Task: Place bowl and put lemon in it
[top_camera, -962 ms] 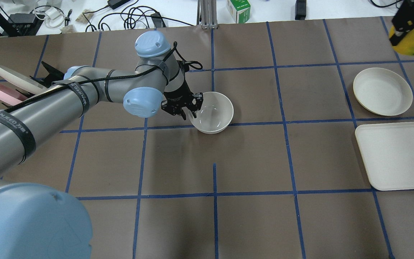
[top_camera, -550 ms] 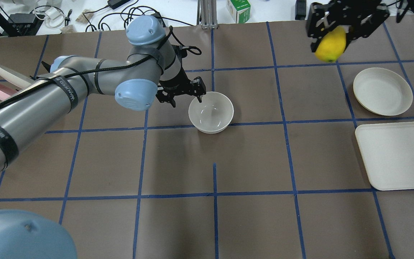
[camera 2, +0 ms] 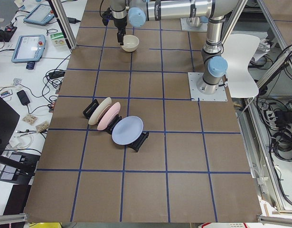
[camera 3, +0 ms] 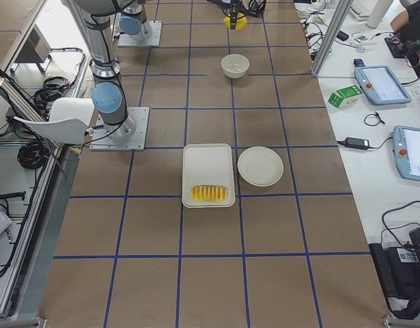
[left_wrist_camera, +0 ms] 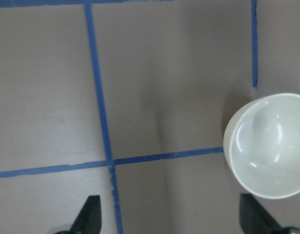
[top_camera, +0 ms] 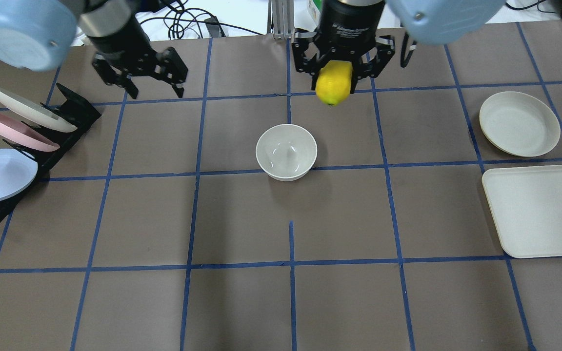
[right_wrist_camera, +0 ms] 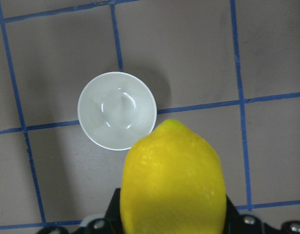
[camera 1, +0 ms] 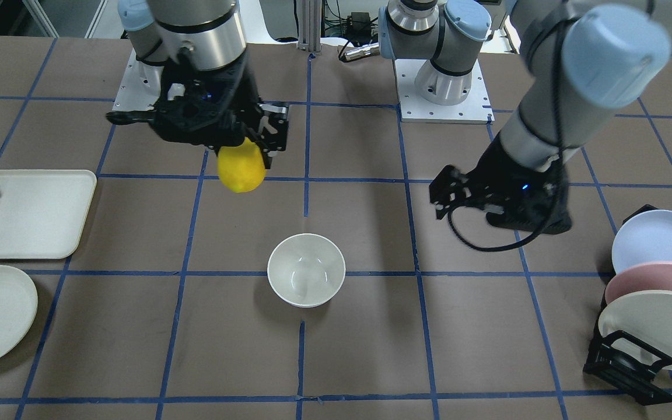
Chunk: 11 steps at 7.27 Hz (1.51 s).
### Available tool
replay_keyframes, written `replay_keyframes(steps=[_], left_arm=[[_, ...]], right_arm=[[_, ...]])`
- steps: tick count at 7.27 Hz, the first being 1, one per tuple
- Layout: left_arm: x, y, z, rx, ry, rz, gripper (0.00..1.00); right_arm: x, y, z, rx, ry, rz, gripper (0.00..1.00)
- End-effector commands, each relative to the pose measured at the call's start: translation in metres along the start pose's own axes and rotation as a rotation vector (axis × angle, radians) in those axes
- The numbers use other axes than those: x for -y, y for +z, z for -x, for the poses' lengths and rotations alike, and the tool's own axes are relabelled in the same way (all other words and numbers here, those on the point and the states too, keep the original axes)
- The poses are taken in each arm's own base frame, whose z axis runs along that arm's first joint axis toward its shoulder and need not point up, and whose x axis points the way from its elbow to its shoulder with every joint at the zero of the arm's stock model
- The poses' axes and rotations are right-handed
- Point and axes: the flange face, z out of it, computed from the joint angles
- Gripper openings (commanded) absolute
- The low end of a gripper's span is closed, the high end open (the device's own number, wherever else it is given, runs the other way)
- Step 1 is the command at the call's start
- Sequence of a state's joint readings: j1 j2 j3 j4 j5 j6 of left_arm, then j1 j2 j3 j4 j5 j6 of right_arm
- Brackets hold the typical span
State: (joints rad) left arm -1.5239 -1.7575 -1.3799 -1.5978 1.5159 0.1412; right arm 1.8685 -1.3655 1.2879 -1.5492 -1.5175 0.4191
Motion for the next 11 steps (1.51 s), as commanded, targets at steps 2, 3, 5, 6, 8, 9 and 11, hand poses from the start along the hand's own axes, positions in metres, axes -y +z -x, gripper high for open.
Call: replay_keyframes(steps=[2, 3, 5, 6, 8, 9, 11], left_arm=[[-0.069, -0.048, -0.002, 0.027, 0.012, 0.004, 1.00], [-0.068, -0.041, -0.003, 0.035, 0.006, -0.049, 1.00], [-0.069, -0.036, -0.003, 0.036, 0.003, -0.044, 1.00], [-0.067, -0.037, -0.003, 0.037, -0.006, -0.046, 1.00], [-0.067, -0.035, -0.007, 0.036, -0.017, -0.043, 1.00], [-0.068, -0.035, -0.007, 0.036, -0.017, -0.043, 1.00], [-0.069, -0.039, -0.008, 0.039, -0.018, -0.052, 1.00]], right_arm=[[0.015, 0.064, 0.053, 0.009, -0.004, -0.007, 0.11], [0.024, 0.088, 0.057, -0.003, -0.010, 0.012, 0.11], [0.041, 0.158, 0.062, -0.017, -0.050, 0.040, 0.11], [0.045, 0.196, 0.062, -0.017, -0.068, 0.041, 0.11], [0.034, 0.262, 0.053, 0.011, -0.120, -0.010, 0.13], [0.029, 0.282, 0.044, 0.030, -0.172, -0.068, 0.17], [0.018, 0.303, 0.038, 0.021, -0.180, -0.038, 0.19]])
